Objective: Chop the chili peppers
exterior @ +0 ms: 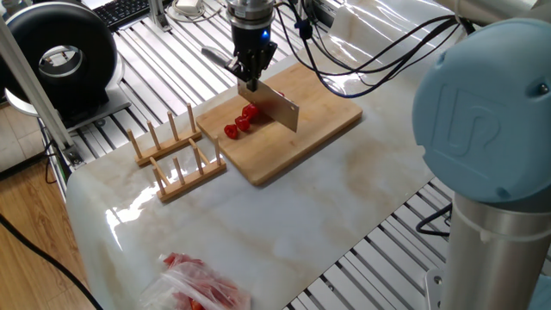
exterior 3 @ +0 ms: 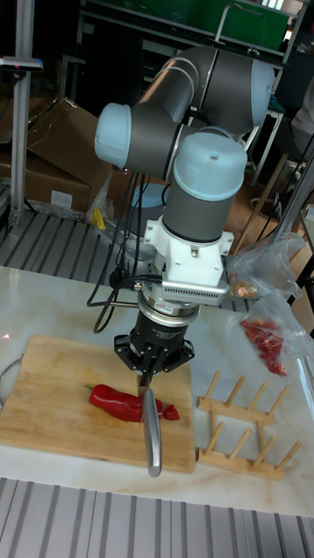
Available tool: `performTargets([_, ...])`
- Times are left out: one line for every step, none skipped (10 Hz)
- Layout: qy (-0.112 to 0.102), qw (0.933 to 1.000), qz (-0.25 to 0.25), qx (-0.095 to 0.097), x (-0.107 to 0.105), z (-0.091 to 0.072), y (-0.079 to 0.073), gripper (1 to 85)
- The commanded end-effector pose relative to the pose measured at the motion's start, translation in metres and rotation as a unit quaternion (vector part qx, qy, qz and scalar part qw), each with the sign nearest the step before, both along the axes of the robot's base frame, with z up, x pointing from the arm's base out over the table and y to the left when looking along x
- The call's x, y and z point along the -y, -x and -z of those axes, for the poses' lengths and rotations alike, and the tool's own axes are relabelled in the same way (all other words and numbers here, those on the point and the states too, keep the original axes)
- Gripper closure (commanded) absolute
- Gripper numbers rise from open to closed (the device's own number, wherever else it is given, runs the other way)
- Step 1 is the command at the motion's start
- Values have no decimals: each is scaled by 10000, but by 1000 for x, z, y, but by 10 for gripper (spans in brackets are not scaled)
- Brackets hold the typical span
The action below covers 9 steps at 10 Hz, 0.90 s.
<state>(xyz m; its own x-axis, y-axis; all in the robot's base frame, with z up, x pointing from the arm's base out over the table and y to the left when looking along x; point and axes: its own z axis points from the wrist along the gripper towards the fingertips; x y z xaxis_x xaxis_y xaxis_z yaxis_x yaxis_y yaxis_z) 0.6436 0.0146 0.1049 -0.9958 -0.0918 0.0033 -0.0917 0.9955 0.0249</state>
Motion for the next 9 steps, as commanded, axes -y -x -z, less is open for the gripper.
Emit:
performTargets([-43, 10000, -4, 7, 0, 4, 0, 843])
performTargets([-28, 10000, -12, 7, 1, 6, 1, 843])
performTargets([-5, 10000, -27, 38, 2, 10, 1, 843])
performTargets([11, 10000, -27, 61, 1, 13, 0, 843])
performTargets([34, 10000, -4, 76, 0, 14, -1, 843])
performTargets([57, 9999, 12, 106, 0, 15, -2, 843])
performTargets([95, 9999, 35, 137, 1, 15, -3, 843])
performTargets([102, 9998, 58, 144, 1, 15, -4, 843])
performTargets([94, 9998, 81, 160, 0, 14, -5, 843])
